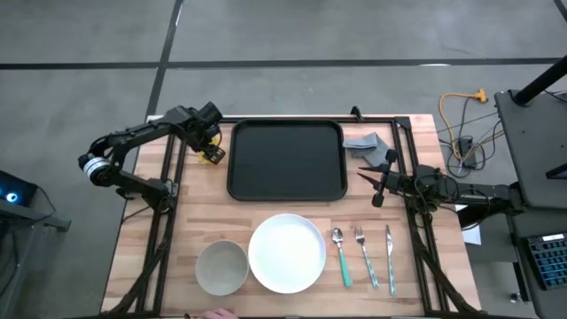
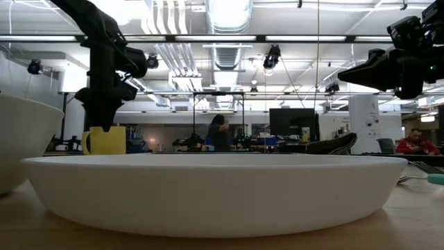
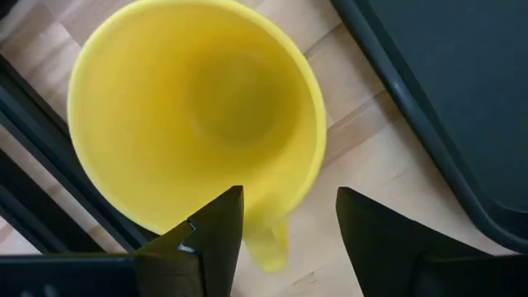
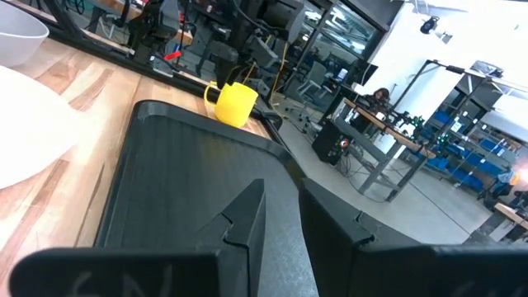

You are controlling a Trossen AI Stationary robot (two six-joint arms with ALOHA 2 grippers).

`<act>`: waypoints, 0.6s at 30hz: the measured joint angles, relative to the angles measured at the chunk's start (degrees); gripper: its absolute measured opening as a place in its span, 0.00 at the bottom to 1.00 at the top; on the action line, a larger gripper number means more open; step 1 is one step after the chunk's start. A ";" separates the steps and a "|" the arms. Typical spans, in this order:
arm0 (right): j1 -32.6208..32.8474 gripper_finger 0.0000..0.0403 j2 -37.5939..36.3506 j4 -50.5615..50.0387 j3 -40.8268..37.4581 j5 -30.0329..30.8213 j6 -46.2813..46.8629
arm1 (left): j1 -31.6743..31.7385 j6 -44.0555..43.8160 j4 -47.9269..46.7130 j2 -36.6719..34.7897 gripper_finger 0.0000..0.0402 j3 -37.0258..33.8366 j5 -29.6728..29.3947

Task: Set up tray
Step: Put the yellow mug on the black serving tray

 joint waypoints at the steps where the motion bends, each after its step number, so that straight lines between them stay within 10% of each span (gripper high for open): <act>1: 0.01 0.17 0.00 -0.01 -0.01 0.00 -0.07 | 0.02 0.02 0.09 0.00 0.45 -0.09 0.00; 18: 0.00 0.17 0.00 -0.02 -0.02 0.02 -0.10 | 0.02 0.04 2.13 0.00 0.29 -2.13 0.00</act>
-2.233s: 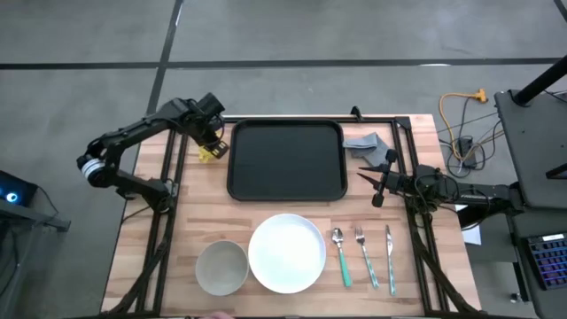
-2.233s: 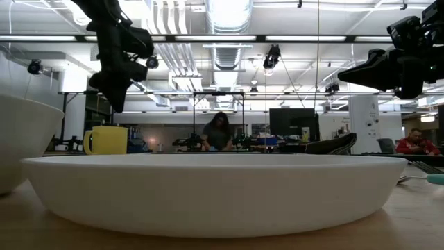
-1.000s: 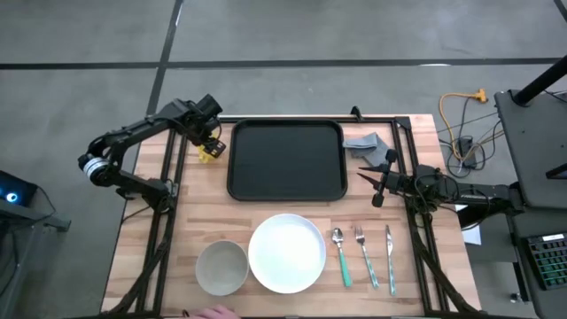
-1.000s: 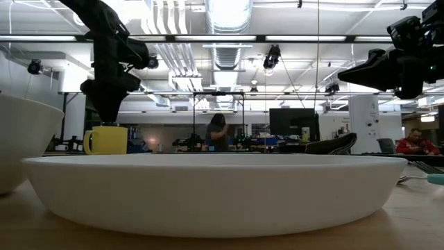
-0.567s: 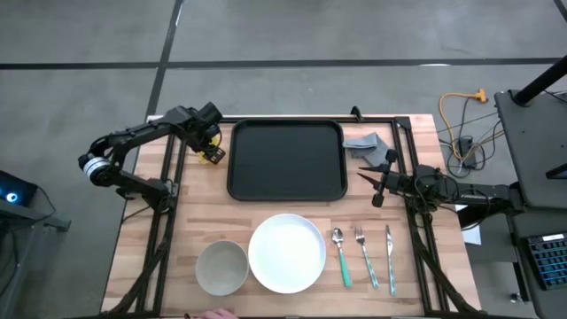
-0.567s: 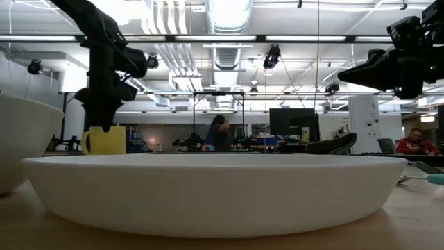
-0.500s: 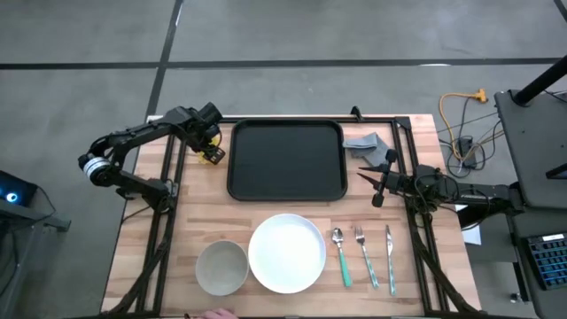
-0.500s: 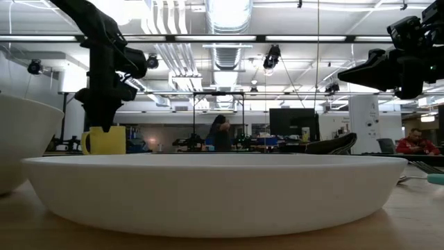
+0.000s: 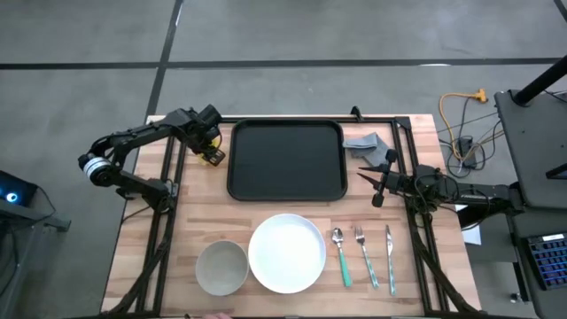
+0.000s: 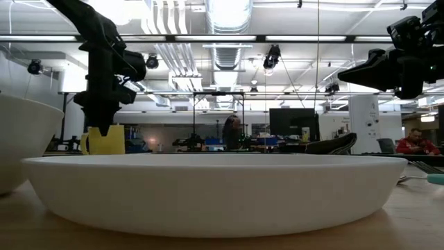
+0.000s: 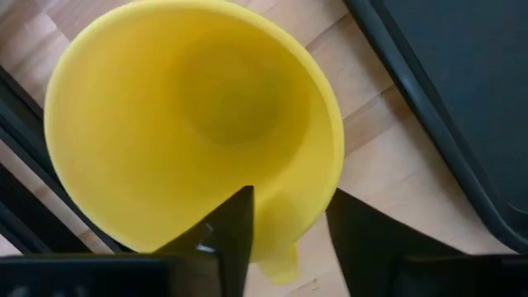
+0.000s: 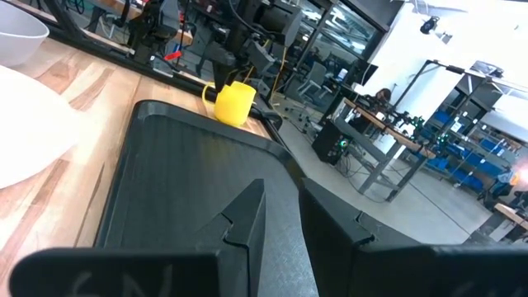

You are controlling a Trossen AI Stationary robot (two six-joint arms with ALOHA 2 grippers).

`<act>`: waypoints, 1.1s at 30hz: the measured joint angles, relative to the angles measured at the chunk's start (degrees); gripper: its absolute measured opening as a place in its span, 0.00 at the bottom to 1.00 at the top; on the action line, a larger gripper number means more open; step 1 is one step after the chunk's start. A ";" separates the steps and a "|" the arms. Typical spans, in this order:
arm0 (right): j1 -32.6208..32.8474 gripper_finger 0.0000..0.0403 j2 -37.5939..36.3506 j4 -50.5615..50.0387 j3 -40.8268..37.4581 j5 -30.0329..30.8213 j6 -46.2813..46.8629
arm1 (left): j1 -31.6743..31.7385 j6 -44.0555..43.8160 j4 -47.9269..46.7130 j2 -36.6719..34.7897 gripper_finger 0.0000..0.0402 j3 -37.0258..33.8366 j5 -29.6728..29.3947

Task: Set up tray
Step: Put the yellow mug on the black serving tray

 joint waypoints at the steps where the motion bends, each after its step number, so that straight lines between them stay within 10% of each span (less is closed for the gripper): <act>1: 0.00 0.17 0.00 0.00 0.00 -0.01 0.03 | 0.00 0.00 -0.15 0.00 0.24 0.25 0.00; 6: 0.00 0.17 0.00 0.01 0.00 -0.01 0.10 | -0.01 -0.01 0.03 -0.03 0.03 1.67 0.06; 20: 0.00 0.17 0.00 0.00 0.00 -0.02 0.10 | -0.02 2.56 -6.08 -0.07 0.00 9.24 0.22; 33: 0.00 0.17 0.00 0.02 0.02 0.00 0.04 | -0.95 2.60 -14.66 3.08 0.00 30.32 0.24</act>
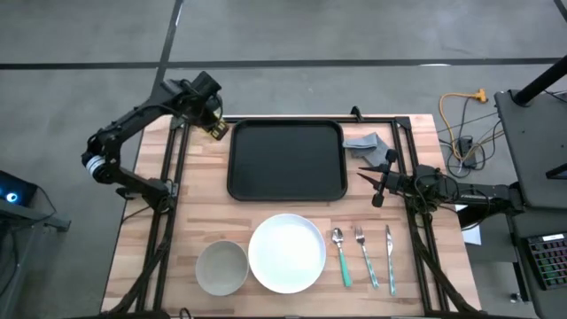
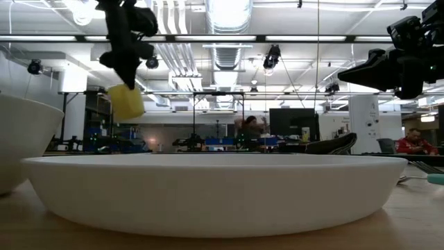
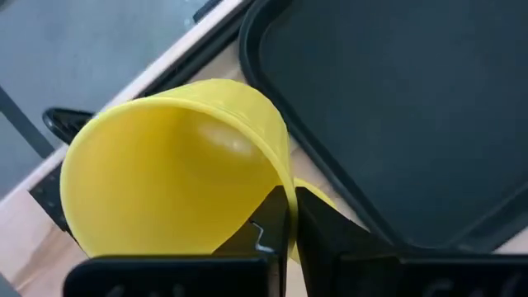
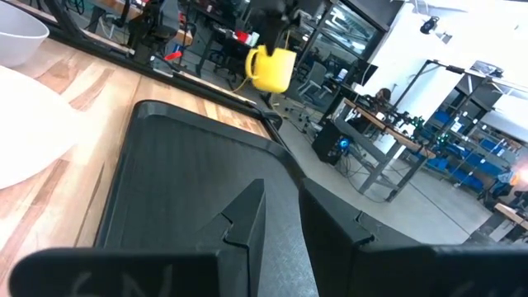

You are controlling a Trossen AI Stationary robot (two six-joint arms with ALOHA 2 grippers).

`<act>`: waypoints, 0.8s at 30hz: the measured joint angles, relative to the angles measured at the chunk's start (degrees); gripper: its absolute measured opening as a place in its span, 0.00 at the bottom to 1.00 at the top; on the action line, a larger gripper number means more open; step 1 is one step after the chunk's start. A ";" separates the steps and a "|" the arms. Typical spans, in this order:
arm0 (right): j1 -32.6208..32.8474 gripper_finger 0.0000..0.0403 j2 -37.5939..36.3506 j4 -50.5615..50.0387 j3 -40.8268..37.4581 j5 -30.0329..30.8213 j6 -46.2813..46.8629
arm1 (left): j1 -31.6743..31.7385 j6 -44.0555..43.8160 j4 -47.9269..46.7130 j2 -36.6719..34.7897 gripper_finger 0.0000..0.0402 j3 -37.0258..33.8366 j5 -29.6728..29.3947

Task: Set up tray
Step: Put the yellow mug on the black serving tray

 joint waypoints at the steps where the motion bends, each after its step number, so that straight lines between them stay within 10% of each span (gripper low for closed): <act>1: 0.02 0.17 0.01 -0.01 -0.01 -0.02 -0.03 | -0.42 0.01 -1.24 1.28 0.00 2.26 0.09; 13: 0.01 0.17 0.02 -0.01 -0.01 -0.01 -0.02 | -7.08 0.46 -9.95 20.47 0.00 24.87 0.00; 24: 0.02 0.17 0.02 -0.02 0.00 -0.01 0.06 | -12.10 2.89 -10.72 30.34 0.00 28.97 -0.52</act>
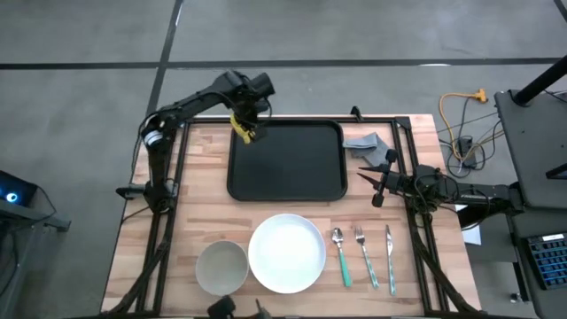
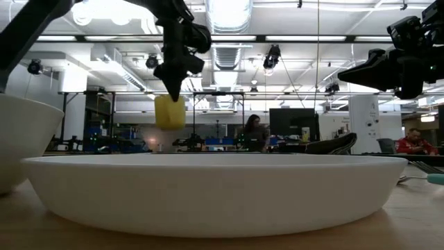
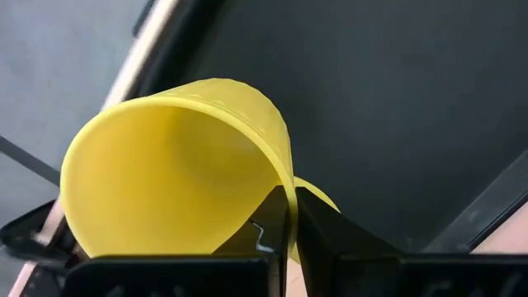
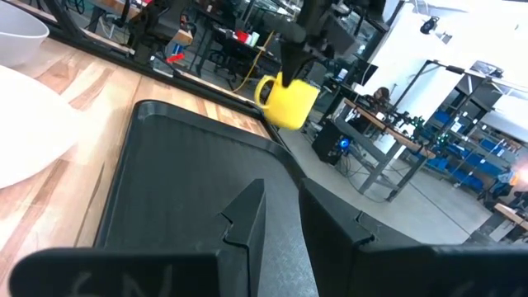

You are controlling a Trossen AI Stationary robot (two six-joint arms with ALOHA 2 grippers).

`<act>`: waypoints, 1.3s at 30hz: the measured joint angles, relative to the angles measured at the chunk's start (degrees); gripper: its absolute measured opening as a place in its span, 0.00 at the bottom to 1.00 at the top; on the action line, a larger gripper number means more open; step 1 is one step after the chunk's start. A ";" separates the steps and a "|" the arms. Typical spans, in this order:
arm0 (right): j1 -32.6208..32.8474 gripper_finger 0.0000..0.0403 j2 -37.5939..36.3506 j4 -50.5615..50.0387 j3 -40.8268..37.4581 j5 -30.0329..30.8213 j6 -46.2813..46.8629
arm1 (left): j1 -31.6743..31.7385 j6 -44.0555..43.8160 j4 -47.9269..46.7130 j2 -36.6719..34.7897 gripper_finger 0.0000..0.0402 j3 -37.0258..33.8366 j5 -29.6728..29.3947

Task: Set up tray
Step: Put the yellow mug on the black serving tray

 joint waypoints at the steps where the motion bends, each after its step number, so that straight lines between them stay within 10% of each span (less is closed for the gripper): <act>1: -0.02 0.17 0.00 0.01 -0.01 0.01 -0.04 | -0.29 0.06 -0.10 0.38 0.00 -0.42 0.01; 39: 0.00 0.17 0.00 0.02 -0.02 -0.01 -0.07 | 0.29 9.10 14.40 0.92 0.00 -14.87 -3.95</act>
